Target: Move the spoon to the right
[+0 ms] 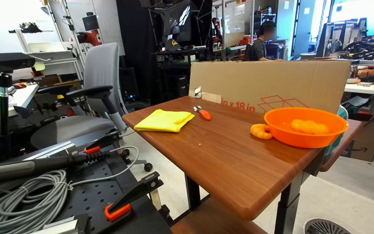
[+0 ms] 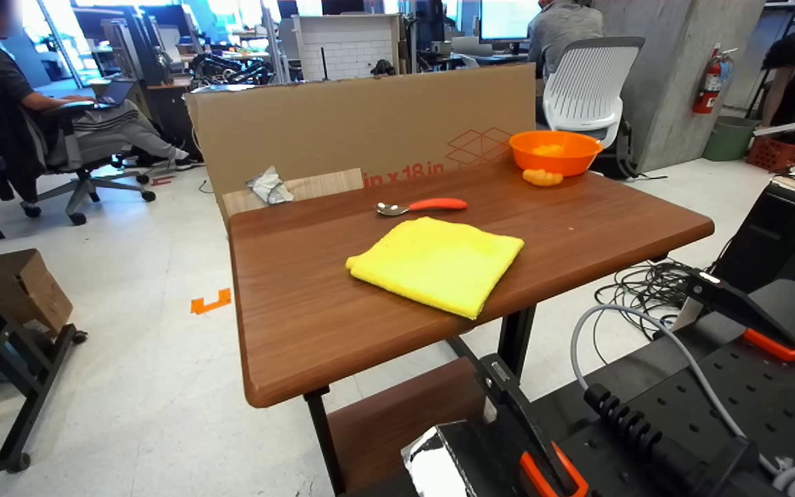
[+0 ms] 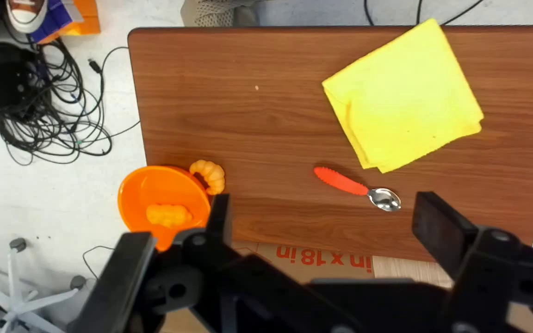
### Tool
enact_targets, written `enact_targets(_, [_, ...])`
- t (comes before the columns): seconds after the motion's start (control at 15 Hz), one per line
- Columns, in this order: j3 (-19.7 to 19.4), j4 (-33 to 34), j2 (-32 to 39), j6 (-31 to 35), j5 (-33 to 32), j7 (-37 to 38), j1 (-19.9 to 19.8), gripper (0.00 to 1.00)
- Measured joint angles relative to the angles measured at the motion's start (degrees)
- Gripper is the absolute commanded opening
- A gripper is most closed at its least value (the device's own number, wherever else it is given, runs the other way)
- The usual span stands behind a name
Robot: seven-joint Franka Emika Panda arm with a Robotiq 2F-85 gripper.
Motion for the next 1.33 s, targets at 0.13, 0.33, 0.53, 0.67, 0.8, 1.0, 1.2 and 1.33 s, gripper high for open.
enact_targets(0.13, [0.3, 2.7, 3.9, 0.8, -3.7, -2.9, 0.3, 1.0])
enact_targets(0.33, [0.3, 6.4, 9.6, 3.4, -8.9, -7.6, 0.9, 1.0])
enact_targets(0.53, [0.2, 8.9, 14.2, 7.0, -12.1, -13.1, 1.6, 1.0])
enact_targets(0.67, [0.2, 10.0, 16.7, 9.8, -12.3, -18.4, 1.7, 1.0])
enact_targets(0.8, [0.1, 10.7, 18.9, 12.8, -12.2, -24.2, 1.7, 1.0])
enact_targets(1.0, [0.0, 11.1, 21.8, 16.8, -11.6, -33.3, 1.7, 1.0])
enact_targets(1.2, [-0.1, 11.6, 23.1, 18.2, -9.2, -41.9, 1.4, 1.0])
enact_targets(1.33, [-0.1, 11.8, 23.1, 18.2, -8.8, -43.3, 1.4, 1.0])
